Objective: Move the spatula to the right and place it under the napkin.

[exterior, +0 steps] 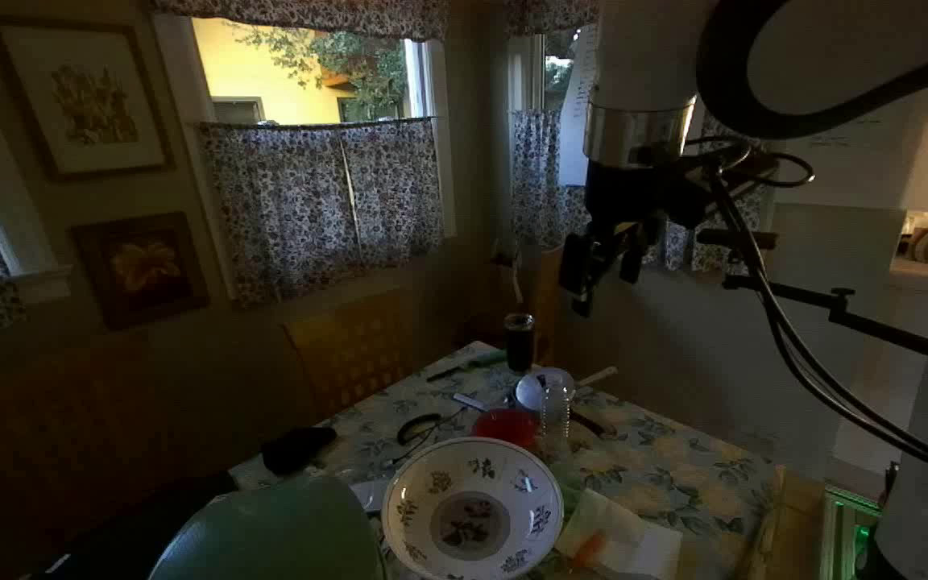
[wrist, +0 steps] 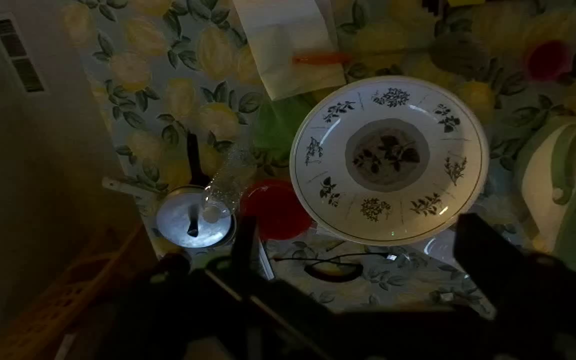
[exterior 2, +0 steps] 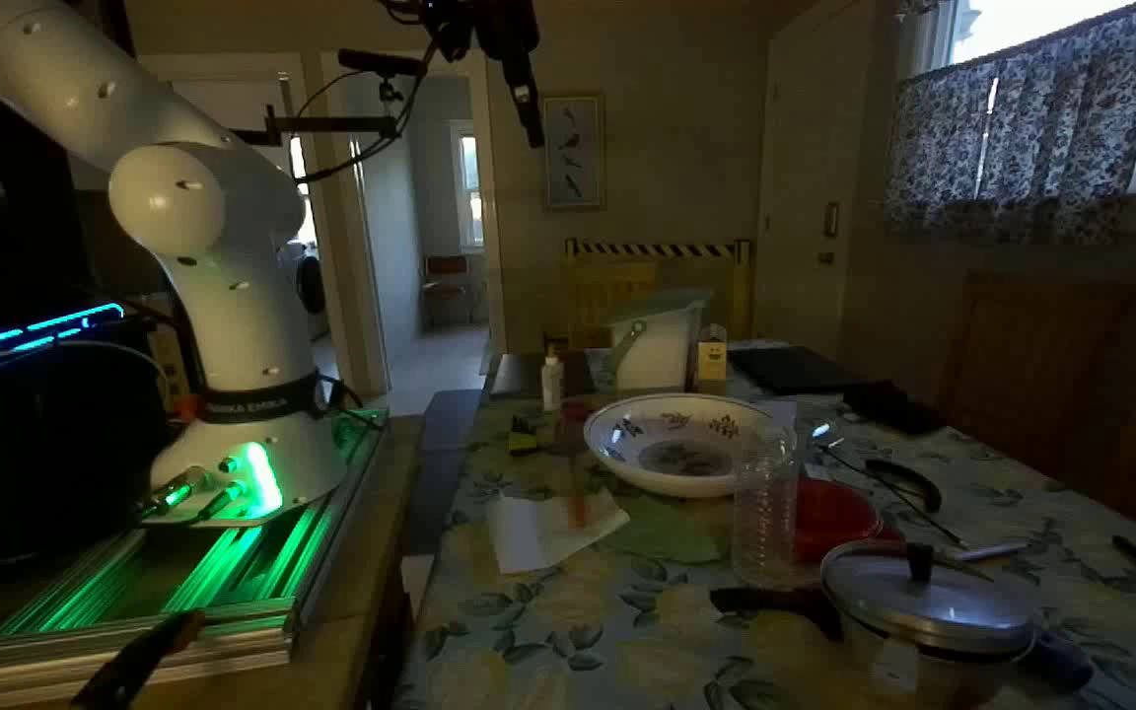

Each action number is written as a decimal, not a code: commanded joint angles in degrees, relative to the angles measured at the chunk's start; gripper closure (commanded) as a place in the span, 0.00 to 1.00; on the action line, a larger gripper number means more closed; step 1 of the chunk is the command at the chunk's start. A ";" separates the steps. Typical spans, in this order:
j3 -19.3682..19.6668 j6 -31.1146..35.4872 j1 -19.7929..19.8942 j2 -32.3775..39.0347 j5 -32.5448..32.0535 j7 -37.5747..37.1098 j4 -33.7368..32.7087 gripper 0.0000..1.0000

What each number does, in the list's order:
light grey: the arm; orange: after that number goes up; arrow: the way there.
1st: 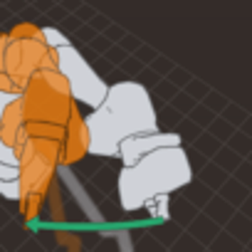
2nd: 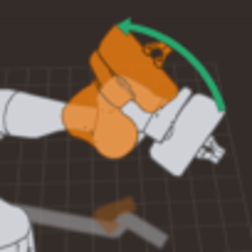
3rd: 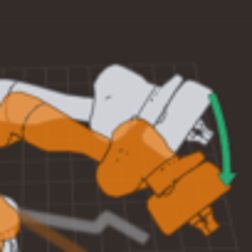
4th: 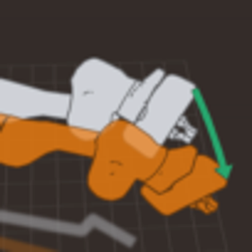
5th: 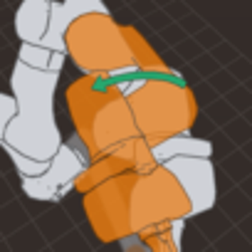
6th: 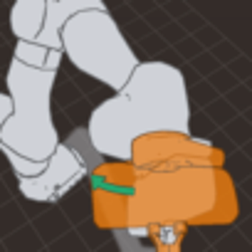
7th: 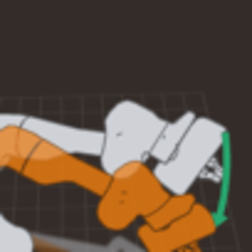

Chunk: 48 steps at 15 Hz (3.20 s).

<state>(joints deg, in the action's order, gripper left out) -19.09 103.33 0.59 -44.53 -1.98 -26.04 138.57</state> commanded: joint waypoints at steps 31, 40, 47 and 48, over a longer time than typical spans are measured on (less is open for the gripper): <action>24.21 31.21 -6.78 9.66 -9.99 53.37 20.06 0.00; 31.86 36.74 -11.20 15.84 -6.57 70.51 19.81 0.00; 34.67 34.76 -13.64 24.04 3.18 94.49 20.21 0.00; 34.27 35.11 -13.54 25.31 4.21 97.31 20.20 0.00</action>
<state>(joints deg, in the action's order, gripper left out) 15.41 138.11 -12.48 -22.63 -1.57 63.30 158.80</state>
